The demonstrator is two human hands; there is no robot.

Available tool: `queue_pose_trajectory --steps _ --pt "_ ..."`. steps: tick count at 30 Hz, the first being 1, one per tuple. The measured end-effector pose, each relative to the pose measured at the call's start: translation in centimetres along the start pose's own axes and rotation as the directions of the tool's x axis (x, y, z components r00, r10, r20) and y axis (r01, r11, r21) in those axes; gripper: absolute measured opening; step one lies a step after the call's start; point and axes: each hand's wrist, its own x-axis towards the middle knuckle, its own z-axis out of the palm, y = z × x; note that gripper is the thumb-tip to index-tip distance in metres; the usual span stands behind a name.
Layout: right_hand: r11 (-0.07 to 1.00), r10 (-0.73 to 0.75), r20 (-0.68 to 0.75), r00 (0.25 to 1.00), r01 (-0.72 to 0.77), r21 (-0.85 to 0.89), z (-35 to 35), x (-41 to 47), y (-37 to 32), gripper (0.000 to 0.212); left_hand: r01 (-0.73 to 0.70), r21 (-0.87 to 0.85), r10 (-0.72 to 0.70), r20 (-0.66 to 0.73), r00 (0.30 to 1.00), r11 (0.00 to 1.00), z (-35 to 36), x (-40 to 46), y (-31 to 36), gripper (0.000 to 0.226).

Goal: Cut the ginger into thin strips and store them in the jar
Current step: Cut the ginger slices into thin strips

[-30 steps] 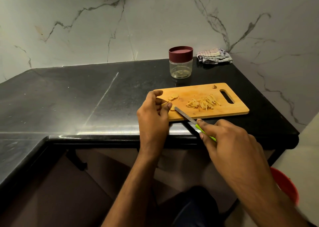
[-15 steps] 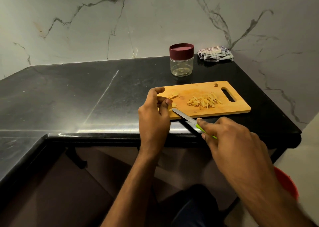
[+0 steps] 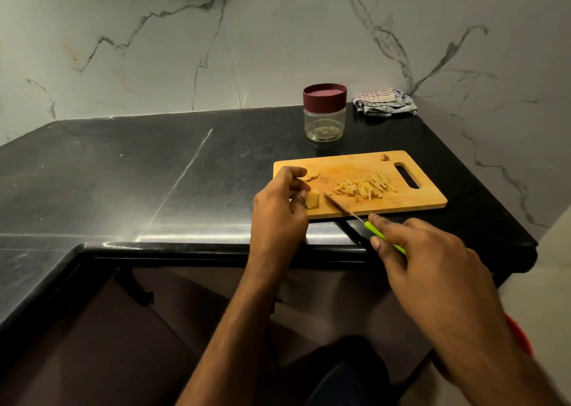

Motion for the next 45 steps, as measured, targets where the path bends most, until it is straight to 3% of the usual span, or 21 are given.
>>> queue_pose_trajectory --steps 9,18,28,32,37,45 --pt "1.000 0.005 -0.009 1.000 -0.005 -0.002 0.2 0.3 -0.4 0.044 -0.047 0.203 0.028 0.095 0.995 0.978 0.6 0.1 -0.2 0.036" --pt "0.999 0.015 0.012 1.000 -0.015 -0.036 0.0 -0.4 0.2 0.045 -0.090 0.131 0.067 0.170 0.983 0.987 0.4 -0.1 0.3 0.040" --pt "1.000 -0.013 0.004 1.000 0.013 0.013 -0.4 -0.8 0.5 0.044 -0.186 0.292 0.066 0.379 0.923 0.938 0.0 0.4 0.9 0.055" --pt "0.999 -0.031 -0.014 0.999 0.031 0.036 -0.3 -0.8 0.5 0.043 -0.149 0.242 0.070 0.309 0.948 0.959 0.1 0.1 0.9 0.058" --pt "0.993 -0.050 -0.047 0.998 0.055 0.101 0.2 -0.6 0.5 0.042 -0.019 0.103 0.001 0.167 0.986 0.994 -0.4 0.2 0.2 0.044" --pt "0.988 -0.082 -0.034 0.996 0.086 0.132 0.3 -0.8 0.4 0.041 0.018 0.040 -0.028 0.252 0.967 0.999 -1.2 0.6 -0.5 0.033"
